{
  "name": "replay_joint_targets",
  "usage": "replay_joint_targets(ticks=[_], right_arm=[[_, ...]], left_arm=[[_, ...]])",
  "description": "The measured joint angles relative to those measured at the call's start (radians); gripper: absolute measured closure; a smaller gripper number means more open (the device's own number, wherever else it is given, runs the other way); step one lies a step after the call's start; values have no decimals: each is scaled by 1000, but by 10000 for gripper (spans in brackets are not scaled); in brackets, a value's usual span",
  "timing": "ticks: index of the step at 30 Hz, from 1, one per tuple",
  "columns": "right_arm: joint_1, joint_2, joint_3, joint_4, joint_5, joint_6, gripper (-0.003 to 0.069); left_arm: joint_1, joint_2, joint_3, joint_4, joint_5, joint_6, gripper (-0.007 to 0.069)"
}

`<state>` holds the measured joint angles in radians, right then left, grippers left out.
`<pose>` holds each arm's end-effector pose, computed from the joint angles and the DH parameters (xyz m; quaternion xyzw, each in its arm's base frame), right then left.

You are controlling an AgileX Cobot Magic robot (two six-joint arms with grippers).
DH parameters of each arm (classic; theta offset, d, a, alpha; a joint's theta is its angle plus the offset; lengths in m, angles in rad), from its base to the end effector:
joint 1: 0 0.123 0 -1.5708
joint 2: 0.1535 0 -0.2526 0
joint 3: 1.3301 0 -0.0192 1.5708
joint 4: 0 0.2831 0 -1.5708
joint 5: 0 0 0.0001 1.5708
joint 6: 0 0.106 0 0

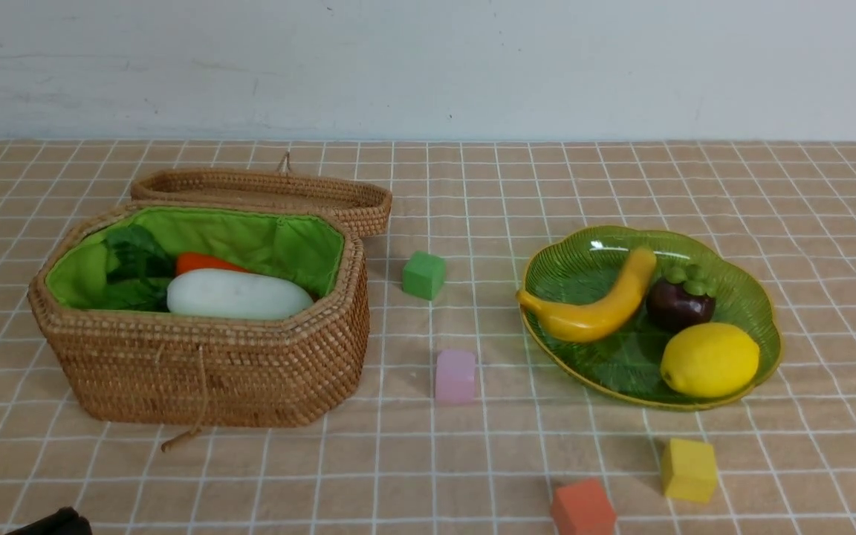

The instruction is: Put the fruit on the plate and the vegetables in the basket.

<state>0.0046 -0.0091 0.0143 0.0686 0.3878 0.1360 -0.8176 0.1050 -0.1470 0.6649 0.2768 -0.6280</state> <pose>0.1316 0.0034 0.1698 0.0708 0.8032 0.0707 0.5873 0.1075 -0.0885 0.2335 0.2465 0.6956 -0.2039 0.6432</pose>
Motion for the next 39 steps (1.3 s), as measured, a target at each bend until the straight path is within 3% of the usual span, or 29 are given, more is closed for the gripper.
replay_joint_targets(ticks=[26, 28, 30, 31, 32, 33, 34, 37, 39], right_arm=[[0, -1, 0, 14, 2, 3, 662], [0, -1, 0, 14, 2, 3, 661], [0, -1, 0, 14, 2, 3, 661], [0, -1, 0, 14, 2, 3, 661], [0, -1, 0, 14, 2, 3, 661], [0, -1, 0, 14, 2, 3, 660], [0, -1, 0, 14, 2, 3, 659], [0, -1, 0, 14, 2, 3, 657], [0, -1, 0, 14, 2, 3, 657]], left_arm=[[18, 0, 8, -13, 0, 34, 604], [96, -16, 9, -105, -37, 90, 608], [239, -46, 12, -276, -109, 187, 638], [253, -53, 13, -291, -115, 197, 637], [381, -82, 24, -426, -158, 288, 637], [381, -86, 27, -426, -158, 299, 637], [478, -107, 47, -534, -184, 367, 637], [648, -115, 131, -665, -198, 457, 637], [681, -115, 158, -688, -177, 462, 637]])
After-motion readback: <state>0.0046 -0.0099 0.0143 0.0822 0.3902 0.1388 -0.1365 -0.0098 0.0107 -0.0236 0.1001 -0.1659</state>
